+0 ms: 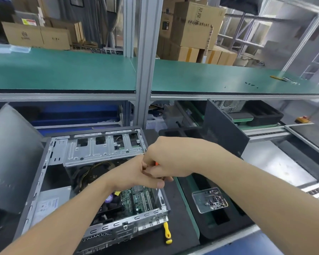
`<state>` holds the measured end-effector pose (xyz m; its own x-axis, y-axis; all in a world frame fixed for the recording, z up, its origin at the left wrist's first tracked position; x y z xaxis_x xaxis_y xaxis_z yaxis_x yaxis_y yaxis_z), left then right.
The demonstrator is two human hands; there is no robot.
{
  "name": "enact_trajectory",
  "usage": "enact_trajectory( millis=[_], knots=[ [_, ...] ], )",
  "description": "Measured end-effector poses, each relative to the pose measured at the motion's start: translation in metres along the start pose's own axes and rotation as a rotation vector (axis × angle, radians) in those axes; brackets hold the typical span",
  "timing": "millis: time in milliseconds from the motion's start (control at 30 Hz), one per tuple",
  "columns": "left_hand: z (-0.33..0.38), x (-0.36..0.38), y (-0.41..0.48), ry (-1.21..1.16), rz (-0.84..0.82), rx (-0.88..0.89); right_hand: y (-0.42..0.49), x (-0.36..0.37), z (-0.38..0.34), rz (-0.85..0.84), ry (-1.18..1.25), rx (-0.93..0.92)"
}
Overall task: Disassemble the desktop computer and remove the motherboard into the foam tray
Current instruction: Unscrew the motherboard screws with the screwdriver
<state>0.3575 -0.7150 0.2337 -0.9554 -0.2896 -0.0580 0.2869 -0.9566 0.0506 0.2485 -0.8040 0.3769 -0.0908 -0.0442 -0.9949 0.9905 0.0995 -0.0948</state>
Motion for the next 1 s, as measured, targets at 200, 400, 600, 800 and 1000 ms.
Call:
enact_trajectory(
  millis=[200,400,600,800,1000],
  knots=[
    [0.009,0.010,0.000,0.037,-0.021,0.008,-0.010,0.001,0.004,0.020,0.012,-0.126],
    [0.017,0.012,-0.010,0.036,0.094,0.086,-0.015,0.030,-0.018,0.629,0.421,0.334],
    [0.020,0.017,-0.008,0.201,0.144,0.168,0.001,0.057,-0.044,1.222,0.831,0.680],
    [0.004,0.016,0.001,0.224,0.176,0.172,0.007,0.061,-0.022,1.125,1.132,0.432],
    [0.005,0.015,-0.004,0.107,0.087,0.090,0.010,0.057,-0.002,0.520,1.536,-0.011]
  ],
)
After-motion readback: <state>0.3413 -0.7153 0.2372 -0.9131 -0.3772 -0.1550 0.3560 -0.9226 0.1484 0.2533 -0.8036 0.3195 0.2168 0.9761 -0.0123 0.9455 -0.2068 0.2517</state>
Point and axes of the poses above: each hand's wrist, its own y-axis towards the middle knuckle, its own x-axis out of the palm, z = x × y, the point moved 1 cm from there along y, towards the middle knuckle, and after that the axes turned 14 degrees about z, right-handed, at the moved point
